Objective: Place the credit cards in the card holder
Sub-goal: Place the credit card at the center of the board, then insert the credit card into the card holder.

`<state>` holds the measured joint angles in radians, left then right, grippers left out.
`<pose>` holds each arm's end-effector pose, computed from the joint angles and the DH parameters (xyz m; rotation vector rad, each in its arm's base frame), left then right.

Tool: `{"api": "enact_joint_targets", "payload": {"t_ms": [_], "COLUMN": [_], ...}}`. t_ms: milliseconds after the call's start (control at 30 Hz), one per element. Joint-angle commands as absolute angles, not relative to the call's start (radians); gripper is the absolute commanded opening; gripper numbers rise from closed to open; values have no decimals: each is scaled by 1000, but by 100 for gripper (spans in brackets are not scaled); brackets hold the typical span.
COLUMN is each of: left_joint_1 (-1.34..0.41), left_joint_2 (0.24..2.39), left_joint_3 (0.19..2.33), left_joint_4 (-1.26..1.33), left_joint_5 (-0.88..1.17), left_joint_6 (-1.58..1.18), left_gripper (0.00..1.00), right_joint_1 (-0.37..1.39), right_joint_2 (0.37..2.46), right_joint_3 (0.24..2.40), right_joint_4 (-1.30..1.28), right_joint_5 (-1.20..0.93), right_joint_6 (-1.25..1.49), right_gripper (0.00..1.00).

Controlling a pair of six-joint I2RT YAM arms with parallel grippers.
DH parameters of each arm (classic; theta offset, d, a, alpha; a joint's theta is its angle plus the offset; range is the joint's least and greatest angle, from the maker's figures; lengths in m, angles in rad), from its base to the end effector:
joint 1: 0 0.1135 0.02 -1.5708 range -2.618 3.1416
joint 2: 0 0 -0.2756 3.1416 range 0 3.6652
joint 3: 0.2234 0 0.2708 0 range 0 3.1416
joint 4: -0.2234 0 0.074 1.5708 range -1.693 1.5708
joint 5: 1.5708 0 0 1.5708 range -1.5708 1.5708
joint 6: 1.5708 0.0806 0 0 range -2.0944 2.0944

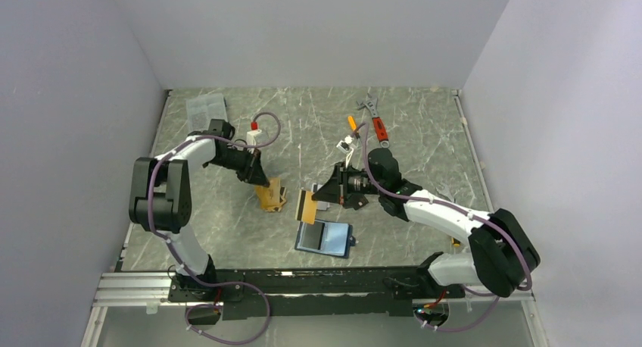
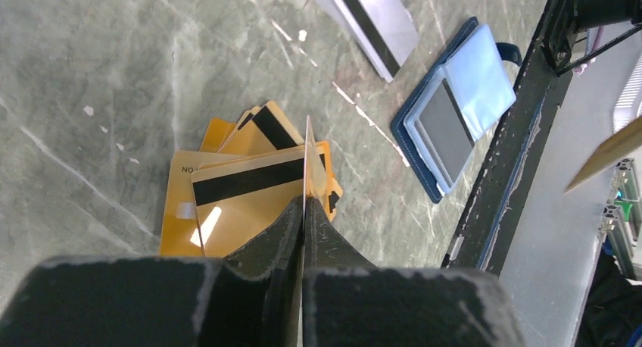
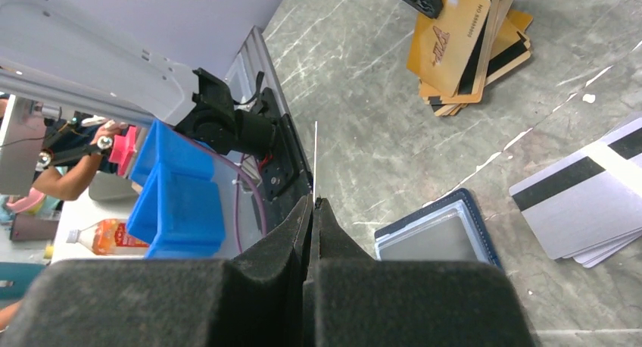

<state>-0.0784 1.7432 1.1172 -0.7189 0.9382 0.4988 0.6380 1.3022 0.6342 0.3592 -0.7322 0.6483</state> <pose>0.3375 -0.0917 0.1603 0.8453 2.3445 -1.1744 0.2241 0.2332 0.2220 -0.5594 2.0373 1.5156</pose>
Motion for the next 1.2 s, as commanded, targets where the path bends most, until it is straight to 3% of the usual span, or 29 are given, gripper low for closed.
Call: {"api": "enact_joint_targets", "payload": {"t_ms": [0, 100, 200, 300, 500, 600, 700, 933, 1033, 1167], "left_joint_1": [-82, -83, -85, -86, -86, -86, -102, -379, -384, -384], "left_joint_2": [1788, 1804, 1806, 1779, 1669, 1591, 1482, 1166, 1066, 1093], "left_joint_3": [1150, 1146, 1149, 1150, 1160, 1189, 1232, 1353, 1214, 1225], "left_joint_4": [-699, -688, -685, -688, -718, -781, -854, -970, -949, -1115], "left_joint_5": [905, 877, 852, 830, 808, 820, 864, 607, 373, 503], "left_joint_6": [497, 494, 489, 483, 475, 479, 483, 502, 499, 537], "left_gripper": [9, 13, 28, 51, 65, 78, 97, 99, 99, 99], "right_joint_1": [637, 640, 644, 649, 650, 651, 651, 657, 658, 669], "right_joint_2": [1258, 1252, 1249, 1251, 1245, 1231, 1205, 1146, 1114, 1077], "right_joint_3": [622, 620, 623, 630, 651, 663, 670, 722, 724, 719], "right_joint_4": [438, 447, 452, 447, 403, 363, 340, 237, 213, 198], "right_joint_5": [-719, -716, -717, -716, -718, -714, -716, -732, -725, -721], "right_joint_6": [690, 699, 706, 703, 677, 659, 647, 609, 602, 606], "right_gripper": [0, 0, 0, 0, 0, 0, 0, 0, 0, 0]}}
